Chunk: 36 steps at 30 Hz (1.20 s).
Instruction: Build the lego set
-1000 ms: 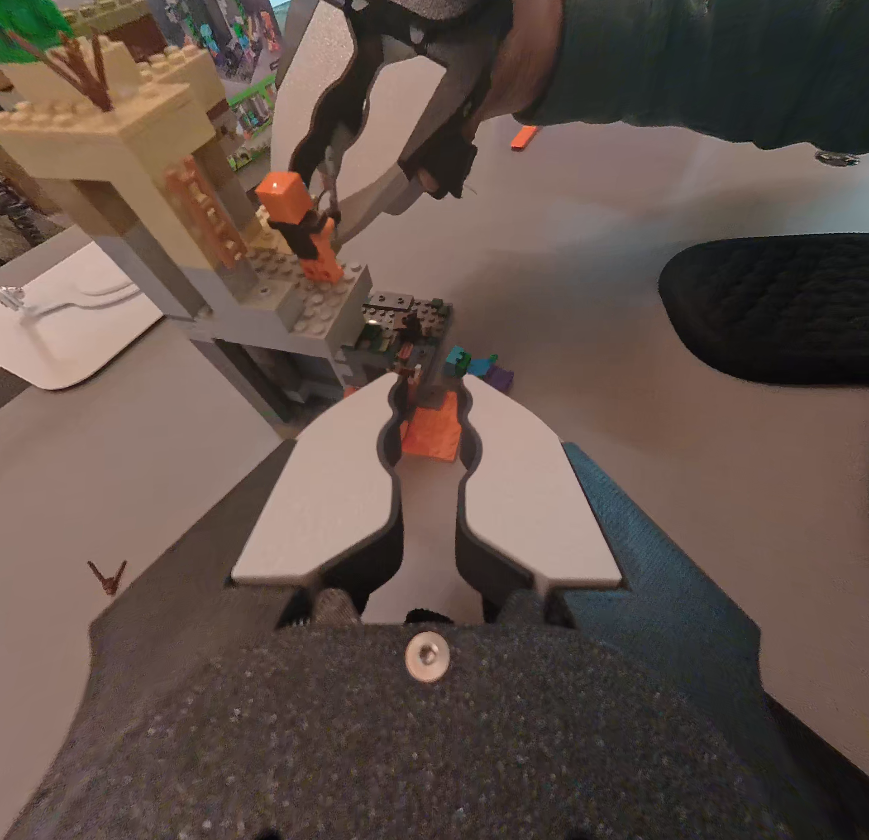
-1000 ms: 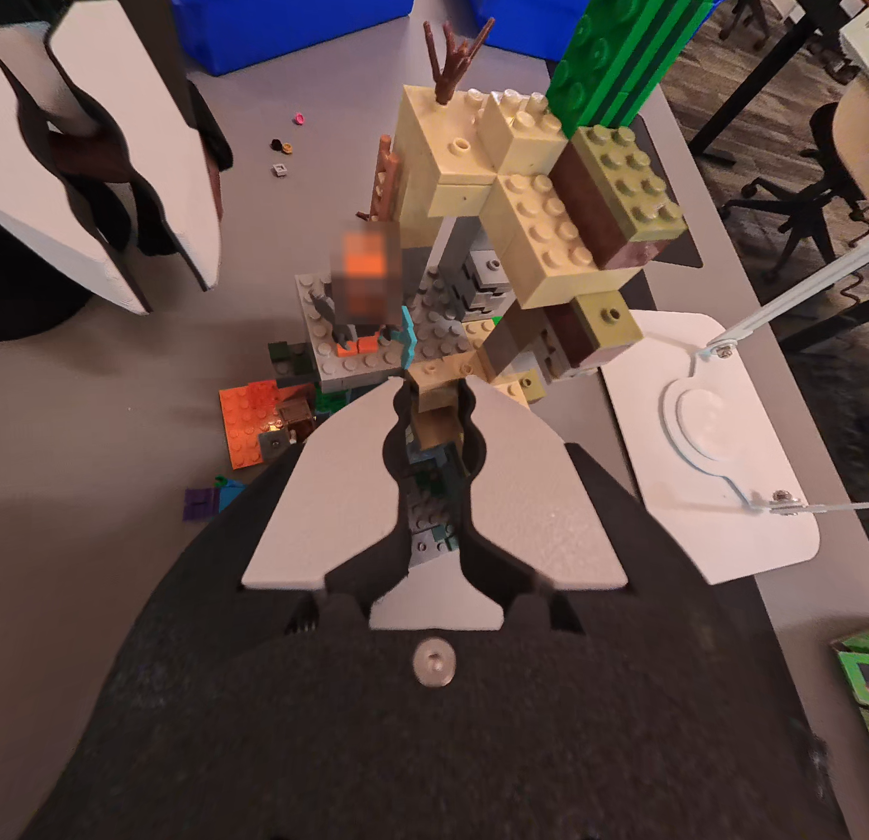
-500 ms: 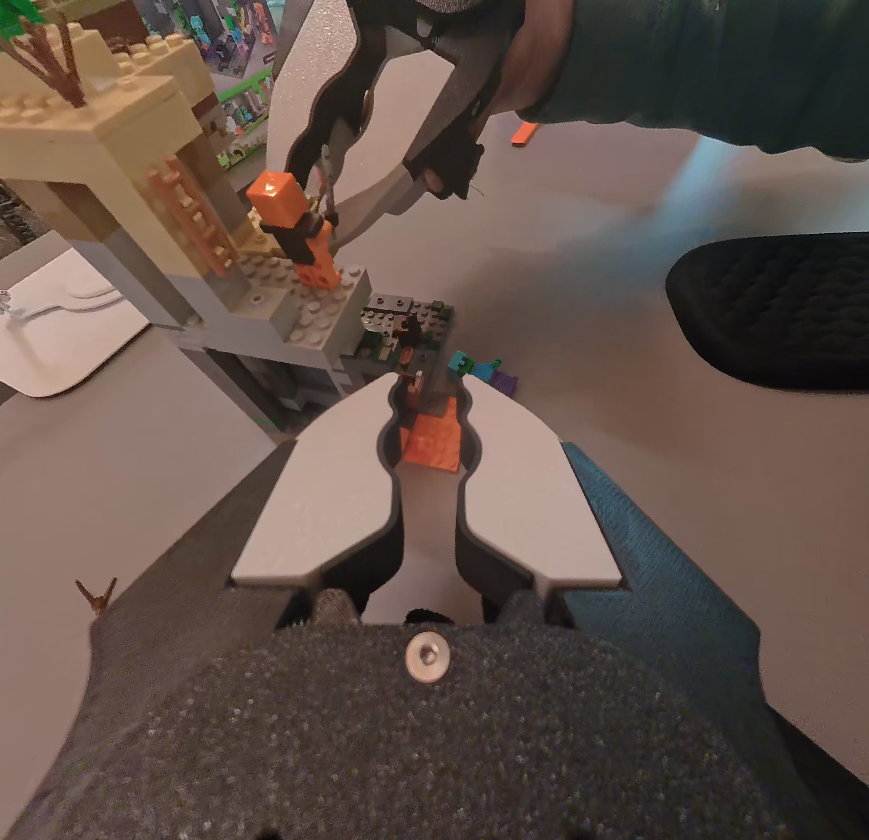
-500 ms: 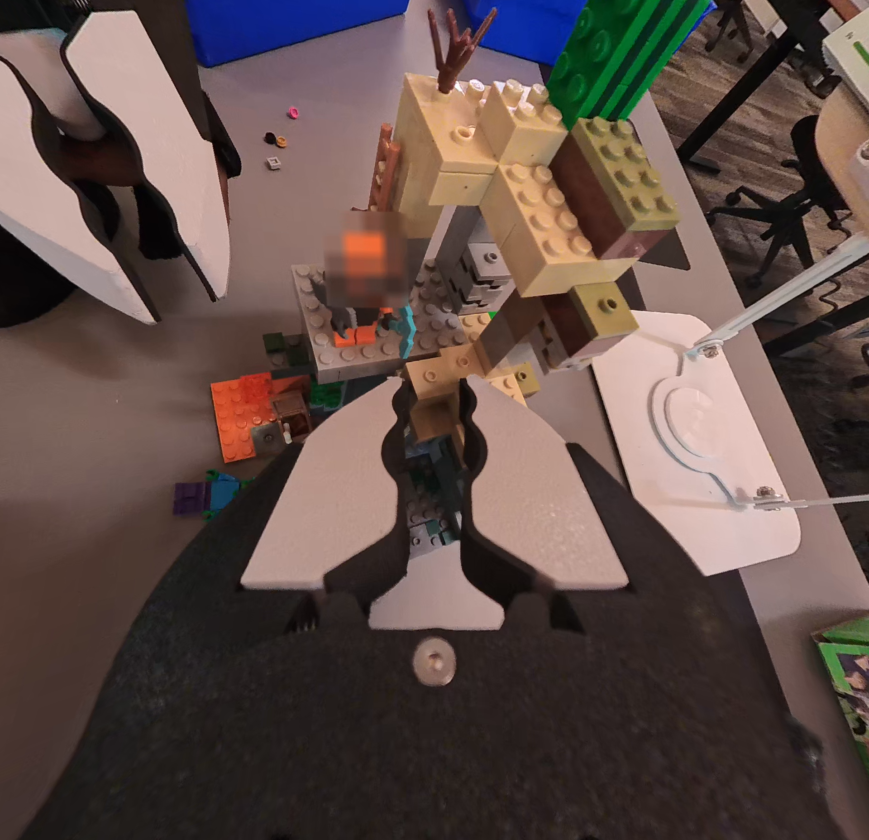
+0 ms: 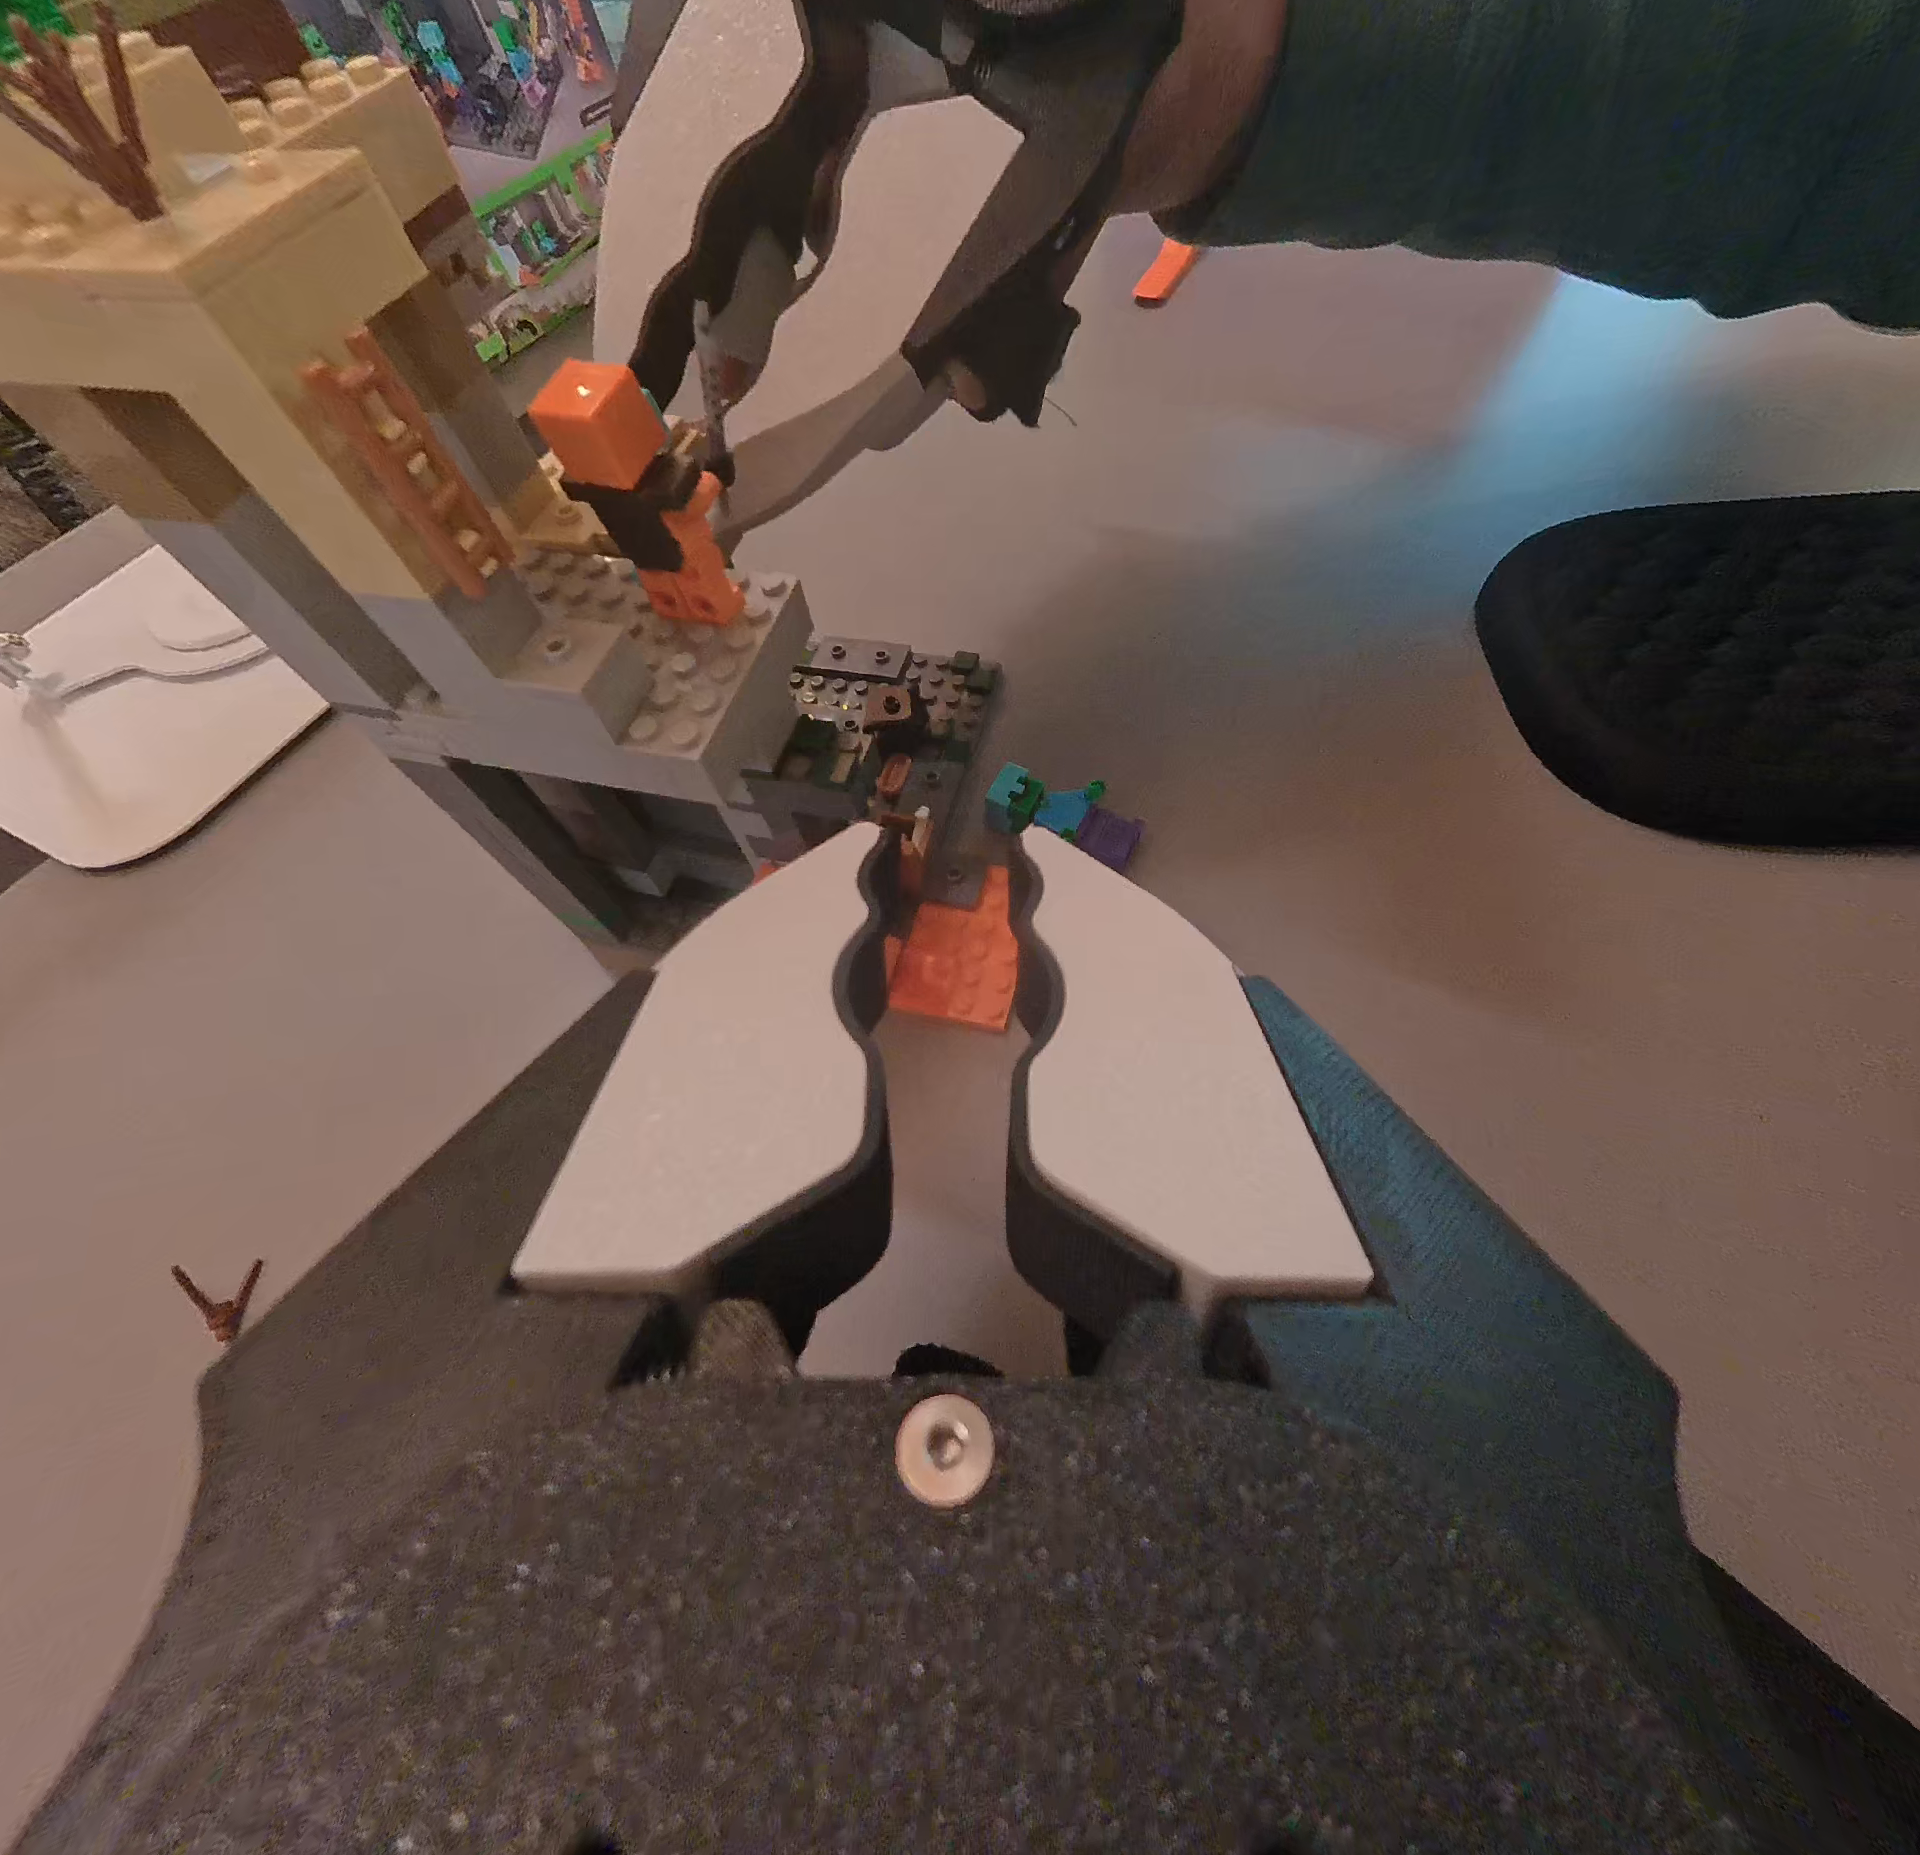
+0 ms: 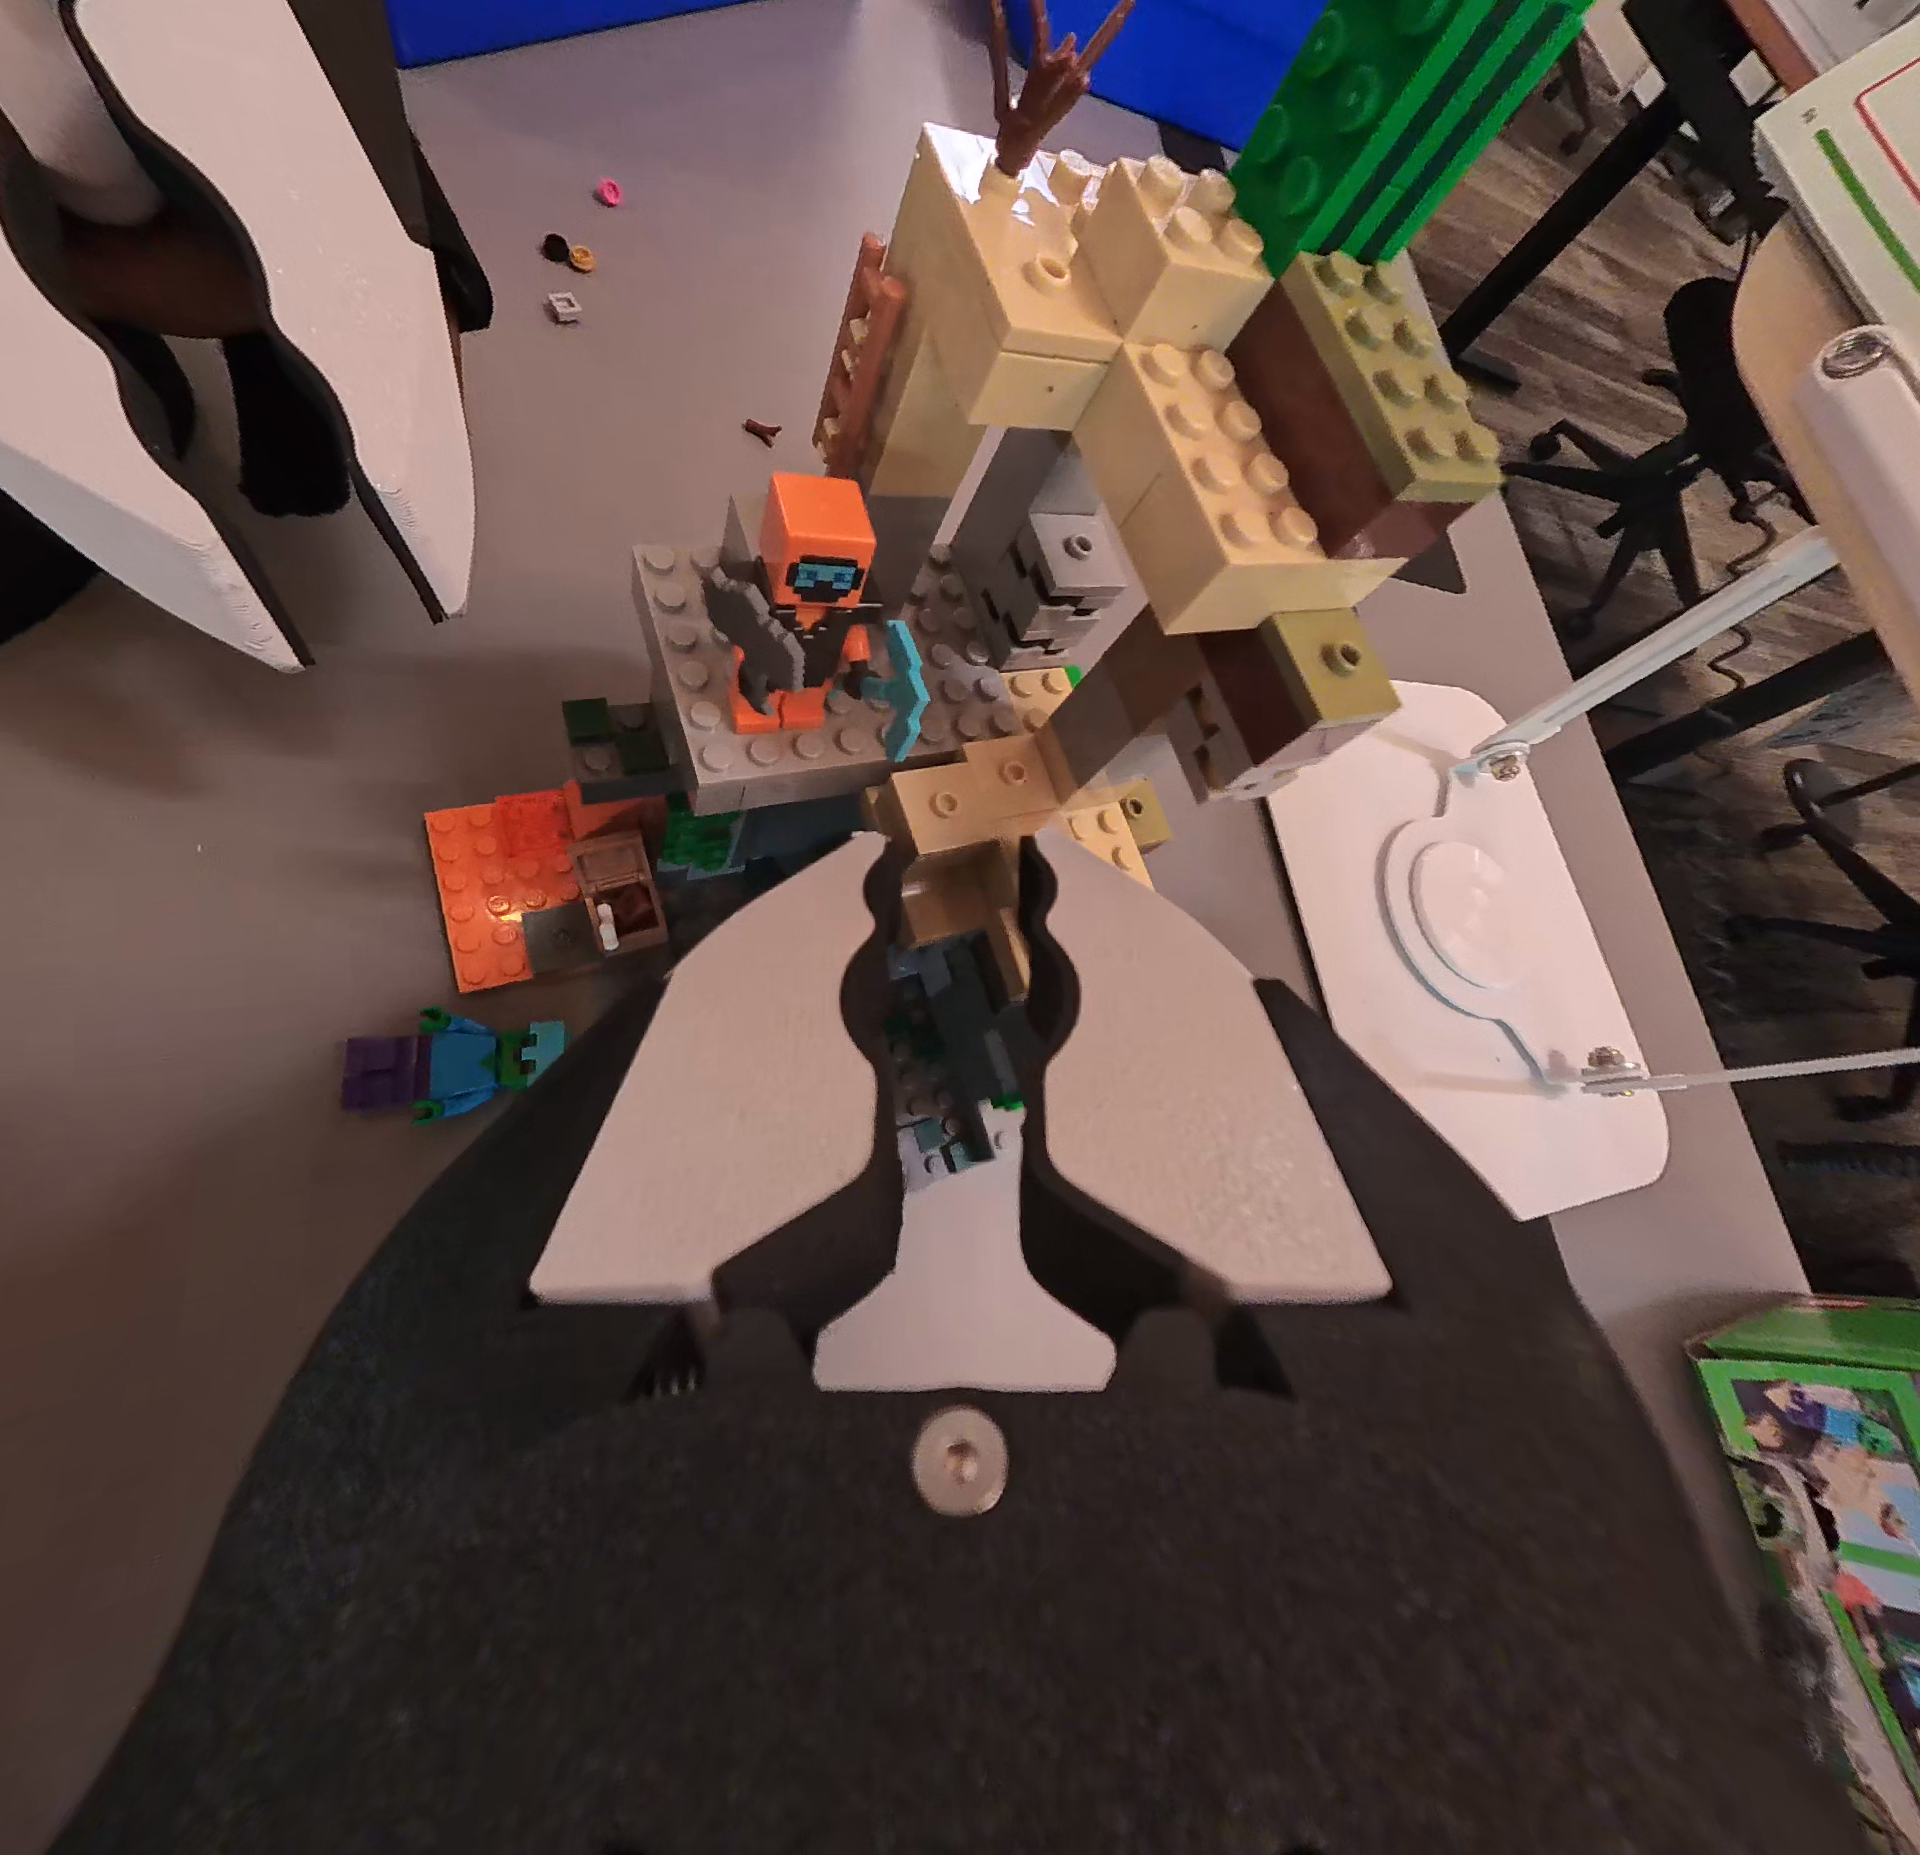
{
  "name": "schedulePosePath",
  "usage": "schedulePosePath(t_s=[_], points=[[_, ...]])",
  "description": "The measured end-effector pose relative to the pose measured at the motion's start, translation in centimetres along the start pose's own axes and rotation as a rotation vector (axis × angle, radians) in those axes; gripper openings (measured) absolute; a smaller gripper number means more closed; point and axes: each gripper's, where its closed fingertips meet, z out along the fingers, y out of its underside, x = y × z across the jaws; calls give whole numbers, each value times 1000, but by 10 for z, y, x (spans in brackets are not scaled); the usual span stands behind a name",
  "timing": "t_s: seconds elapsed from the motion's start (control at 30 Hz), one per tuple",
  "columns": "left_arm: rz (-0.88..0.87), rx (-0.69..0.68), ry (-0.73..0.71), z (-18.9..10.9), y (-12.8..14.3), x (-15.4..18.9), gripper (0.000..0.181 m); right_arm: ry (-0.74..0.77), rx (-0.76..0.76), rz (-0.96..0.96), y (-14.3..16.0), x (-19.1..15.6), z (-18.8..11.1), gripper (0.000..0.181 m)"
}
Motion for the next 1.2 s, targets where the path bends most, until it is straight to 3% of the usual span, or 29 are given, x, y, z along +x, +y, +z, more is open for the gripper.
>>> schedulePosePath(t_s=[0.33,0.7,0.8,1.0,1.2], points=[[-1,2,-4,1,-2,0,19,-15,-5,28,1,-8,1,7],[-5,-1,-18,-4,1,-2,19,-33,19,80,1,-10,-8,10],[-8,4,-22,-4,1,-3,19,-63,-17,120,14,-19,-12,14],[-14,13,-24,-1,2,-5,19,-2,-95,366,43,-33,18,26],[-7,26,-35,-5,1,-6,18,79,-153,503,54,-32,39,27]])
